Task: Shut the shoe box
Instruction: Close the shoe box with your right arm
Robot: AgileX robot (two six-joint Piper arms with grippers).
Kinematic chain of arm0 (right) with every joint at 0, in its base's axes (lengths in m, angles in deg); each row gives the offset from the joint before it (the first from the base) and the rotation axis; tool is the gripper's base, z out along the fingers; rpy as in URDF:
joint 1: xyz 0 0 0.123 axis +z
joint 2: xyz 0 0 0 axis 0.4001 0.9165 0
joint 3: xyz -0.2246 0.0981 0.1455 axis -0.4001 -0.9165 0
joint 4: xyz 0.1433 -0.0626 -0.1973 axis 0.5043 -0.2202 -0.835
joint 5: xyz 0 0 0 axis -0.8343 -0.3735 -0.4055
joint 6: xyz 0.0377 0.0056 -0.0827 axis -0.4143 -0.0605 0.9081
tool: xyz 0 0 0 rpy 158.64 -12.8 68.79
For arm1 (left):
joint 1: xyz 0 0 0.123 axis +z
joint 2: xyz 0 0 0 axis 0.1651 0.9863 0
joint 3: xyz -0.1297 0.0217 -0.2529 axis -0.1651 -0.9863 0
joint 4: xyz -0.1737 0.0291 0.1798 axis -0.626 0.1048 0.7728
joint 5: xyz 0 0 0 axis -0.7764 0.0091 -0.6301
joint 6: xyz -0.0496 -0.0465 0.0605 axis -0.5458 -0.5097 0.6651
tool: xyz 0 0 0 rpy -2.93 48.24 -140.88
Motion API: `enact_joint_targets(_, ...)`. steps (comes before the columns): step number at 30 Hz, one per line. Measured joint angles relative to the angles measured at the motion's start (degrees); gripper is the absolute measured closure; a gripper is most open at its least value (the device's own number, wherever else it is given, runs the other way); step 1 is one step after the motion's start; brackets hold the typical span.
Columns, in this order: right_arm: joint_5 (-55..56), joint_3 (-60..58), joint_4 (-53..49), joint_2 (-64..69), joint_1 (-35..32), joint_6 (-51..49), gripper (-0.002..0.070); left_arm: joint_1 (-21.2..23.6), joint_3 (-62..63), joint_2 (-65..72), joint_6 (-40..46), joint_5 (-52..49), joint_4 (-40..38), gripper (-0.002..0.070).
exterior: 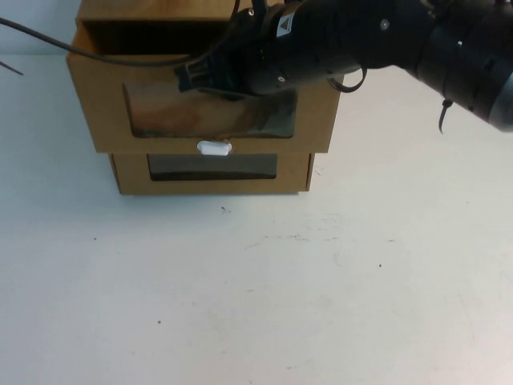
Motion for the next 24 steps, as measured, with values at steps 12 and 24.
enact_joint_targets(12, -0.9, 0.1, 10.1, 0.0, -2.7, 7.6, 0.0687, 7.2, 11.9, 0.3, -4.1, -11.5, -4.9, 0.0677)
enact_joint_targets(24, -0.1, 0.8, 10.9, 1.3, -4.3, 7.7, 0.0687, 9.3, 12.3, 4.9, -4.2, -16.2, -12.2, 0.0677)
